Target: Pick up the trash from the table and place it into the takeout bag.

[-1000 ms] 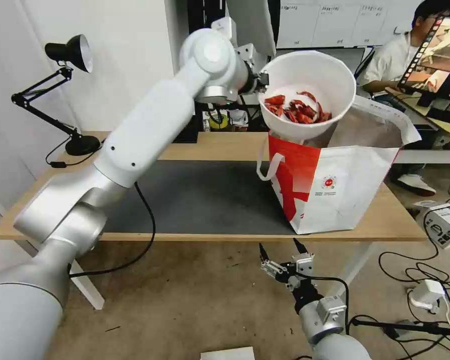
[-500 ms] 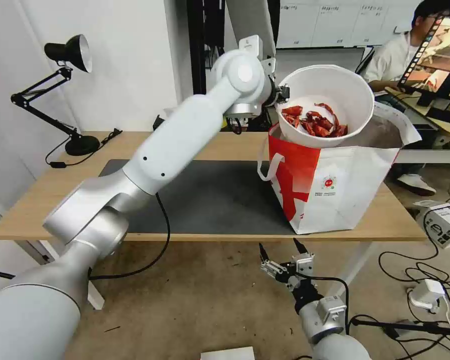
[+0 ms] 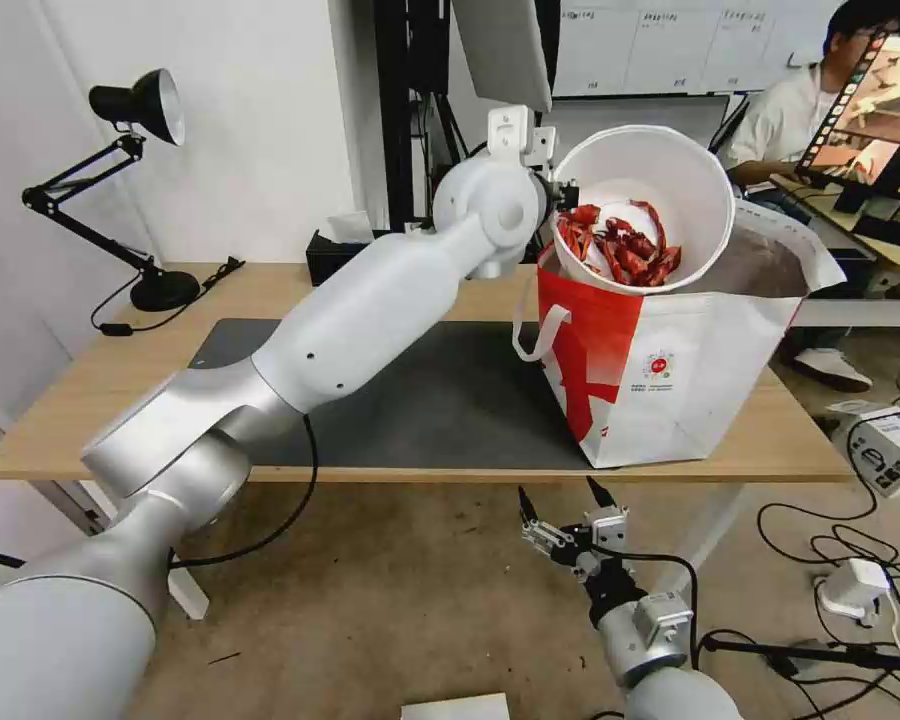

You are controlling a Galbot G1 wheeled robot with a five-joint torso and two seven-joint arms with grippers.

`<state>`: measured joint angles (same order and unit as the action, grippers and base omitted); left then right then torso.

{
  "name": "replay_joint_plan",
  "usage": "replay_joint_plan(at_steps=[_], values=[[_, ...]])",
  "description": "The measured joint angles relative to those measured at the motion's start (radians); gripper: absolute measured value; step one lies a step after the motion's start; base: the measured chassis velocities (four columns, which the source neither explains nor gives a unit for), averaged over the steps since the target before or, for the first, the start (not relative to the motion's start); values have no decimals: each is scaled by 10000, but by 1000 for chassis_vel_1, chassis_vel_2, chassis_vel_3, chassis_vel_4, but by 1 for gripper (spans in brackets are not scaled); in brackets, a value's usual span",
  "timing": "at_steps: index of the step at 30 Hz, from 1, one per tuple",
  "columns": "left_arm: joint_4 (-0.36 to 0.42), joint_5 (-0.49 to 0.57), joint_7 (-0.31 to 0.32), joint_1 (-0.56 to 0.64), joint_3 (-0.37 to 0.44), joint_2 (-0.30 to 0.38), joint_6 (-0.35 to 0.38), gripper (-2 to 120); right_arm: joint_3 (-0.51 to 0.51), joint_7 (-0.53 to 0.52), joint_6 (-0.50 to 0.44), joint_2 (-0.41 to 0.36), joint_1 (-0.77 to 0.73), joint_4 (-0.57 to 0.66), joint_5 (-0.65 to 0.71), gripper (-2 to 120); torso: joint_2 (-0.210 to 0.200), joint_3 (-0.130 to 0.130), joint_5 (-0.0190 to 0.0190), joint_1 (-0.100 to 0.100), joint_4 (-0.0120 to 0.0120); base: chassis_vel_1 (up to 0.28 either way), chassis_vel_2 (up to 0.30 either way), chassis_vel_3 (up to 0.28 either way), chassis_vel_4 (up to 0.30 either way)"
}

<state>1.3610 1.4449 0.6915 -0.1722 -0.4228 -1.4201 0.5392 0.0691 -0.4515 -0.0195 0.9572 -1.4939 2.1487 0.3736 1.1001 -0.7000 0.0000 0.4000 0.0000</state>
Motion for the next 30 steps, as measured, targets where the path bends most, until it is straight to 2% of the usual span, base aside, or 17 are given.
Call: replay_joint_plan(at_steps=[4, 10, 13, 15, 22, 23, 24, 27, 28, 30], values=[[109, -726, -365, 39, -349, 129, -279, 0, 0, 0, 0, 0, 0, 0, 0, 100, 0, 0, 0, 0, 0, 0, 0, 0, 0], [338, -1078, -912, 89, -597, 342, -516, 0, 0, 0, 0, 0, 0, 0, 0, 100, 0, 0, 0, 0, 0, 0, 0, 0, 0], [553, -1083, -1193, 101, -748, 554, -345, 0, 0, 0, 0, 0, 0, 0, 0, 100, -1, 0, -1, 0, 0, 0, 0, 0, 0], [798, -1057, -1561, 101, -855, 800, 68, 0, 0, 0, 0, 0, 0, 0, 0, 100, 0, 0, 0, 0, 0, 0, 0, 0, 0], [1142, -1024, -1922, 123, -937, 1152, 610, 1, 0, 0, 0, 0, 0, 0, 0, 100, -1, 0, -1, 0, 0, 0, 0, 0, 0], [1246, -1023, -1917, 164, -999, 1232, 674, 7, 0, 0, 0, 0, 0, 0, 0, 100, -1, 0, -1, 0, 1, 0, 0, 0, 0], [1246, -1023, -1917, 164, -999, 1232, 674, 7, 0, 0, 0, 0, 0, 0, 0, 100, -1, 0, -1, 0, 1, 0, 0, 0, 0], [1418, -1019, -1888, 281, -1017, 1327, 743, 21, 0, 0, 0, 0, 0, 0, 0, 100, -2, 0, -1, 0, 1, 0, 0, 0, 0], [1418, -1019, -1888, 281, -1017, 1327, 743, 21, 0, 0, 0, 0, 0, 0, 0, 100, -2, 0, -1, 0, 1, 0, 0, 0, 0], [1502, -1007, -1823, 360, -1006, 1348, 746, 30, 0, 0, 0, 0, 0, 0, 0, 100, -2, 0, -1, 0, 0, 0, 0, 0, 0]])
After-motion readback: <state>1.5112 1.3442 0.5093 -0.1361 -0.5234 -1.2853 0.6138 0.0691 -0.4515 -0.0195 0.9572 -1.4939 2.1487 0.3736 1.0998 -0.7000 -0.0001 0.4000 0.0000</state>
